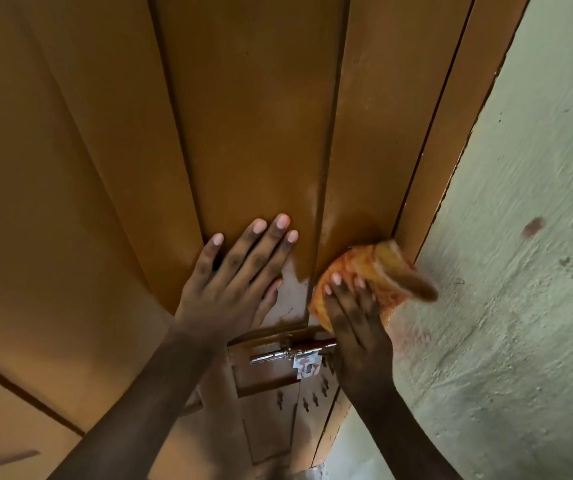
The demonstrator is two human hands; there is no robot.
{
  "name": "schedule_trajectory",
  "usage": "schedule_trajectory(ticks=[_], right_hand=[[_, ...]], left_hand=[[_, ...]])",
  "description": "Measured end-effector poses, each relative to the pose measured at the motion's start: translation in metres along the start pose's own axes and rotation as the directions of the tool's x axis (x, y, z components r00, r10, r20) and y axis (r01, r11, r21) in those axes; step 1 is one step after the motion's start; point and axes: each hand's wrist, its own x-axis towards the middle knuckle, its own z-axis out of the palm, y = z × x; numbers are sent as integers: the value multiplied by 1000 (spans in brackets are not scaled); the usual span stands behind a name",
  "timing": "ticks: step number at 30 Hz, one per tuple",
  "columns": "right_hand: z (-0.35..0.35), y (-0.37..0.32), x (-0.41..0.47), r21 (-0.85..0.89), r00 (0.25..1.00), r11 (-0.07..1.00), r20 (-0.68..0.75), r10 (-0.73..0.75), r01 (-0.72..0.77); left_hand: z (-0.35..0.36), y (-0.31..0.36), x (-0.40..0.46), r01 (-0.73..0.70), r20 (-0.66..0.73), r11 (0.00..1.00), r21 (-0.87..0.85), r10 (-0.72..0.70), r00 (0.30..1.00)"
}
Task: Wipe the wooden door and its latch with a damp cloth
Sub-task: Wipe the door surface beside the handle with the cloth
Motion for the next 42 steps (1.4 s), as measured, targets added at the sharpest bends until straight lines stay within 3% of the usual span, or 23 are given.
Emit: schedule_trajectory(ticks=[3,8,12,18,20,24,27,29,31,33,35,40,42], right_hand=[[-6,2,-12,92,1000,996,9,4,-5],[-7,-13,34,218,963,968,-208,169,-123],[-12,-15,8,240,966,954,-139,219,-182],[-24,-24,16,406,823,806,-189,535,-431],[-26,-26,31,427,814,799,-209,542,-423],[-30,-35,14,428,867,816,-131,482,-389],[-30,-33,6,539,775,673,-58,629,-506],[-32,-36,20,597,729,623,-90,678,-506],[-33,-40,35,576,761,678,-141,633,-457],[-27,-40,35,459,860,806,-153,487,-375],[-20,-36,14,385,905,860,-124,408,-335],[-24,-41,4,571,746,664,-130,653,-482],[-25,-42,25,555,740,689,-182,648,-467]], left_hand=[[0,-1,0,-5,8,1000,9,5,1000],[1,0,-1,-13,10,1000,12,13,1000],[0,1,0,-8,6,1000,1,8,1000],[0,1,1,1,9,1000,-9,-1,1000],[1,1,-1,5,9,1000,8,-6,1000],[2,2,0,-3,7,1000,25,3,1000],[1,1,0,-3,11,999,34,3,1000],[1,2,1,-5,6,1000,31,4,1000],[0,1,0,-7,7,999,31,6,1000],[-1,1,0,-8,7,999,35,8,1000],[-2,1,2,-4,7,1000,27,4,1000],[-2,2,0,-3,21,1000,17,2,1000],[-2,2,-1,3,19,1000,12,-3,1000]])
